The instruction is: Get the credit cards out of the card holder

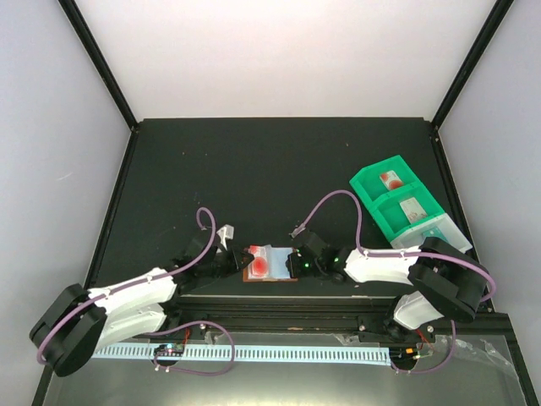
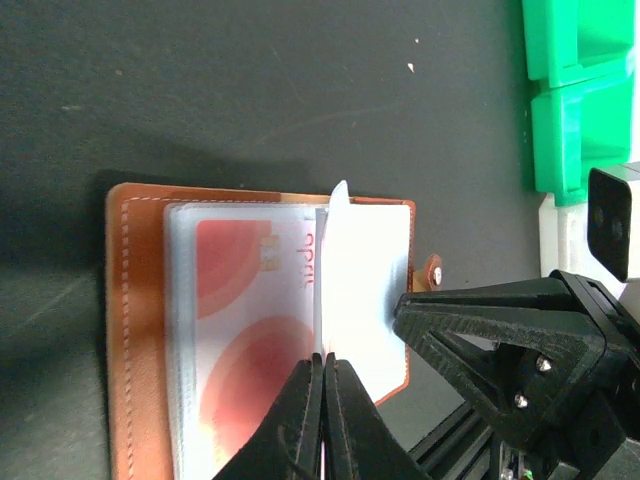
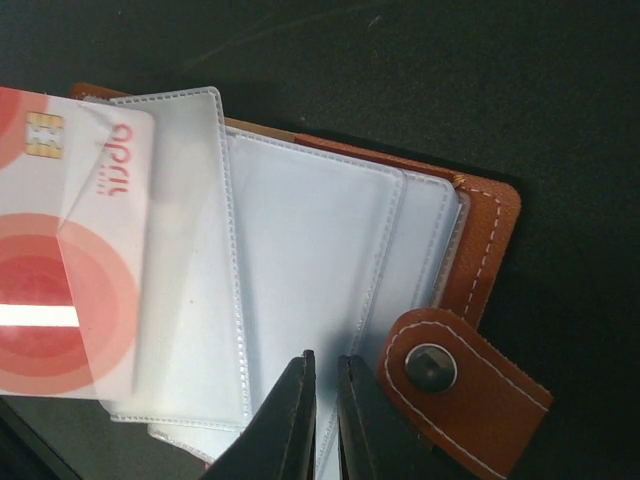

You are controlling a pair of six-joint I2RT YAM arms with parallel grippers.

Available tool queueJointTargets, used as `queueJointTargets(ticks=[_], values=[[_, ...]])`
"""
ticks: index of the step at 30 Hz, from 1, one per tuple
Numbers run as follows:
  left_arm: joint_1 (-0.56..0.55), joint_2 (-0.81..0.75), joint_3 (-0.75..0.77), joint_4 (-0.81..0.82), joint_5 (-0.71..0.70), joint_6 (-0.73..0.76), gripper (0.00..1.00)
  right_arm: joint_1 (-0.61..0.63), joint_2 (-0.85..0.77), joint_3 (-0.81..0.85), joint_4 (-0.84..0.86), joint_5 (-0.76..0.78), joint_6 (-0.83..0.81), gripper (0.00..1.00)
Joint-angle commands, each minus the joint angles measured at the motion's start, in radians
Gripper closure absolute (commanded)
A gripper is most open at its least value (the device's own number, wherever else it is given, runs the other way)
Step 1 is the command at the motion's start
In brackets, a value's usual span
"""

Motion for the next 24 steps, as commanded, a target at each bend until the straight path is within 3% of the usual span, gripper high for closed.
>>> queueJointTargets(ticks=[1,10,14,24], values=[[0.021,-0.08,0.029,-0.157,-0.068,0.033,0.98,-0.007,0.01,0.013,-0.082,0.054,-0.018,0.89],[0.036,-0.187,0.077,-0.311,-0.132,0.062,0.98,-0.024,-0.044,0.086,-0.151,0.068,-0.066,0.87],[0.038,-0.268,0.056,-0.262,-0.114,0.023,0.98,-0.024,-0.141,0.096,-0.161,0.027,-0.06,0.82],[0.04,-0.48,0.026,-0.115,-0.056,-0.091,0.99,-0.024,-0.296,0.015,0.162,-0.242,0.153,0.54]])
